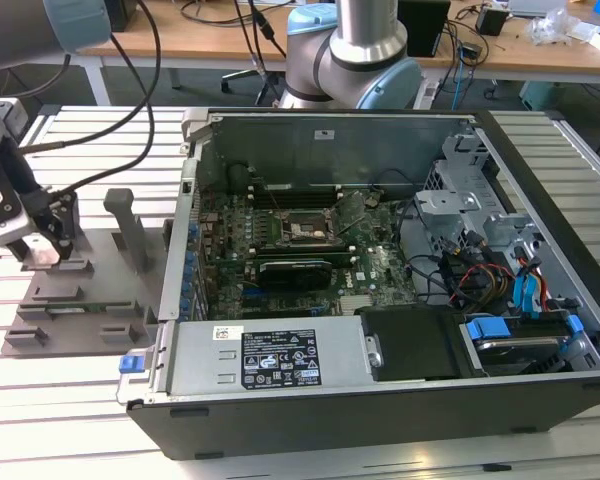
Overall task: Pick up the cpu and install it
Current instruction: 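Pick up the cpu and move it towards the insertion slot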
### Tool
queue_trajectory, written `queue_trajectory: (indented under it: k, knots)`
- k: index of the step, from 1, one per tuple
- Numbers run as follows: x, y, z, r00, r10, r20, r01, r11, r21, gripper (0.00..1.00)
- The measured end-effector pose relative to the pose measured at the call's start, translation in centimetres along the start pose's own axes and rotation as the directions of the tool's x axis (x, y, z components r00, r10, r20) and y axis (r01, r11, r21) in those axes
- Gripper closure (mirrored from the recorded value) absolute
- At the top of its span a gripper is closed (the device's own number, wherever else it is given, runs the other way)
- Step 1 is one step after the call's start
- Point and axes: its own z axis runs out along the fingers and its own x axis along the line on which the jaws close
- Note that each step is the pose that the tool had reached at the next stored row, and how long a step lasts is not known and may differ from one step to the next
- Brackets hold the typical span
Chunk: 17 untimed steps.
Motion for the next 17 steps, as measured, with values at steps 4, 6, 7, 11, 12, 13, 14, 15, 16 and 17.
queue_trajectory:
  k: [4,6,7,11,12,13,14,15,16,17]
  knots:
    - [0.0,0.0,-0.23,1.0,0.0,0.0001,0.0,1.0,0.0,0.45]
    - [0.0,0.01,-0.35,1.0,0.0,0.0,0.0,1.0,0.0,0.45]
    - [0.0,0.01,-0.41,1.0,0.0,0.0,0.0,1.0,0.0,0.45]
    - [0.0,0.01,-0.63,1.0,0.0,0.0001,0.0,1.0,0.0,0.45]
    - [-0.01,0.01,-0.67,1.0,0.0,0.0002,0.0,1.0,-0.0001,0.45]
    - [0.0,0.01,-0.73,1.0,0.0,0.0,0.0,1.0,0.0,0.45]
    - [-0.01,0.02,-0.77,1.0,0.0,0.0,0.0,1.0,0.0,0.45]
    - [-0.01,0.01,-0.81,1.0,0.0,0.0001,0.0,1.0,-0.0001,0.45]
    - [-0.01,0.02,-0.85,1.0,0.0,0.0001,0.0,1.0,0.0,0.45]
    - [0.0,0.02,-0.89,1.0,0.0,0.0,0.0,1.0,0.0,0.45]
